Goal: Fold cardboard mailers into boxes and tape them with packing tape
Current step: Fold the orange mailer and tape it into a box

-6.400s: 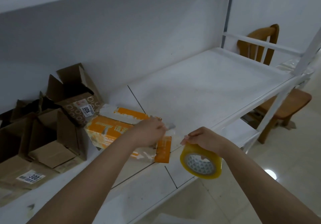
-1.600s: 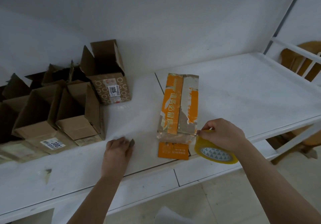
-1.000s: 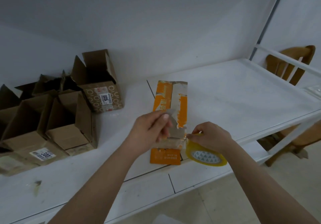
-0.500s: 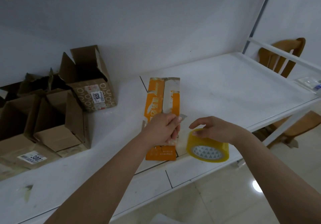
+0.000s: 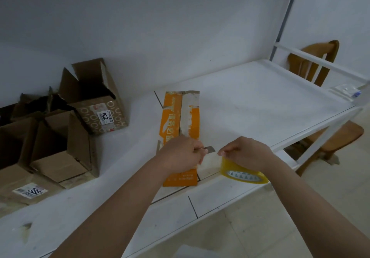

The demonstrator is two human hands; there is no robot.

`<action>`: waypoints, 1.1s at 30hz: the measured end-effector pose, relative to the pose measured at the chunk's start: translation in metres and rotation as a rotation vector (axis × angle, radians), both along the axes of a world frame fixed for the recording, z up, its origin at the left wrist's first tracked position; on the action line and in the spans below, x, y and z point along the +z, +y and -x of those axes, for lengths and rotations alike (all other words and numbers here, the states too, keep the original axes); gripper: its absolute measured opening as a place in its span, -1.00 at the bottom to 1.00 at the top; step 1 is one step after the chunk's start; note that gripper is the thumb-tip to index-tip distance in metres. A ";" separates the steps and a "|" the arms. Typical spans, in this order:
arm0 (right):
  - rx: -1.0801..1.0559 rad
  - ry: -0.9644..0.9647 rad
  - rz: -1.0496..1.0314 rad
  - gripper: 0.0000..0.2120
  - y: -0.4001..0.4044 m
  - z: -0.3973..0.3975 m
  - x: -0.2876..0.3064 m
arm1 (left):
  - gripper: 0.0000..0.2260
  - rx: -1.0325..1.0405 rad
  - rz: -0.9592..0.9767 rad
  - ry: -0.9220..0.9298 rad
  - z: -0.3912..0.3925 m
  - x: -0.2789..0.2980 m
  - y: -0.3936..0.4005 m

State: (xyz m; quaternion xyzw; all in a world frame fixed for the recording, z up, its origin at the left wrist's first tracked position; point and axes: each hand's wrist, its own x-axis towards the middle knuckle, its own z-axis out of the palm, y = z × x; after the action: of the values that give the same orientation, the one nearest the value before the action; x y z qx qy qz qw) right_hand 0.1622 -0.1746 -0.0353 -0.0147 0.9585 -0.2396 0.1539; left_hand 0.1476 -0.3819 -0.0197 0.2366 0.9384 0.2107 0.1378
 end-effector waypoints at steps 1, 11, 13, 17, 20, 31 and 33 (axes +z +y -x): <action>-0.005 0.023 -0.004 -0.80 0.000 -0.003 0.001 | -0.67 -0.010 0.060 0.043 -0.001 0.001 0.004; -0.119 0.068 0.048 -0.80 0.000 -0.018 0.001 | -0.69 0.012 0.273 0.253 -0.005 -0.005 0.024; -0.170 0.028 0.121 -0.82 0.007 -0.020 -0.002 | -0.67 0.031 0.189 0.170 -0.001 -0.006 0.016; -0.227 0.017 0.235 -0.85 0.021 -0.028 -0.004 | -0.69 0.093 -0.014 0.060 0.003 -0.009 0.001; -0.254 0.052 0.332 -0.84 0.022 -0.031 0.003 | -0.81 0.192 -0.195 -0.012 0.003 -0.012 0.000; -0.143 0.177 0.293 -0.78 0.005 -0.037 0.038 | -0.79 0.333 -0.701 -0.275 -0.027 0.017 0.034; -0.161 0.220 0.282 -0.74 0.004 -0.039 0.036 | -0.81 0.397 -0.759 -0.237 -0.029 0.017 0.037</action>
State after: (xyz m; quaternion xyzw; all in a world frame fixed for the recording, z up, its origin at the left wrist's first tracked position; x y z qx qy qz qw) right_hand 0.2008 -0.1708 0.0008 0.0144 0.9245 -0.3800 0.0247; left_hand 0.1765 -0.3446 -0.0031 0.0596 0.7996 0.5883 0.1047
